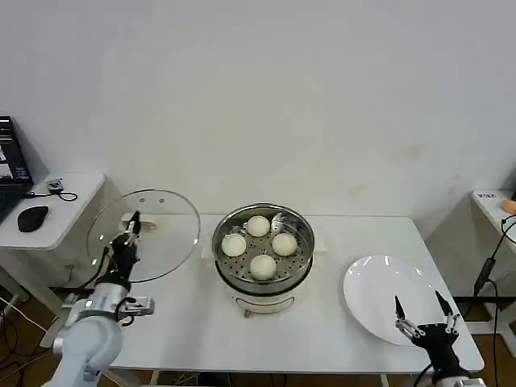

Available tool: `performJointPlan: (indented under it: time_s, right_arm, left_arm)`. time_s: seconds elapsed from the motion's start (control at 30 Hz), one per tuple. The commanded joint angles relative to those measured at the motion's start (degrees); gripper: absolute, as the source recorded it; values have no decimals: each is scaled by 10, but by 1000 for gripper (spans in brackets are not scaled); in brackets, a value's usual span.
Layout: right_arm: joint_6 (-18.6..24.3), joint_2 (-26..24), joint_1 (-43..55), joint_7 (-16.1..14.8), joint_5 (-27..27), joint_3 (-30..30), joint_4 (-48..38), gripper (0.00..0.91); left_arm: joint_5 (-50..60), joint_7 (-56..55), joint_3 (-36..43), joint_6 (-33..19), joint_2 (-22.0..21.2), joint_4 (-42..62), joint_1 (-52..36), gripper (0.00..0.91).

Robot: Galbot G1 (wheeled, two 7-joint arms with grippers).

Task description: Take steamed baozi put them in steamer then cover it.

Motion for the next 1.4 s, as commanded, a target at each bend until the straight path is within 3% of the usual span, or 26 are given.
performJointPlan:
  time_s: [0.03,0.33,0.63,0.93,1.4]
  right_arm:
    - [-1,3,0,2,-13,-7,4,907]
    - [-1,10,3,5,-25,-26,-4,907]
    - [1,8,17,6,-35,-42,-24,907]
    - [2,11,21,5,-41,-47,-31,907]
    - [3,19,21,3,-55,-58,-36,907]
  left_arm:
    - [65,99,165,84,-19,-51,-79,0]
    - [201,183,206,116,-160,-36,-93,0]
    - [271,191,241,124,-256,-10,-95,0]
    - [301,187,273,121,-293,38,-109,0]
    - [302,186,283,117,-294,97,-131,0]
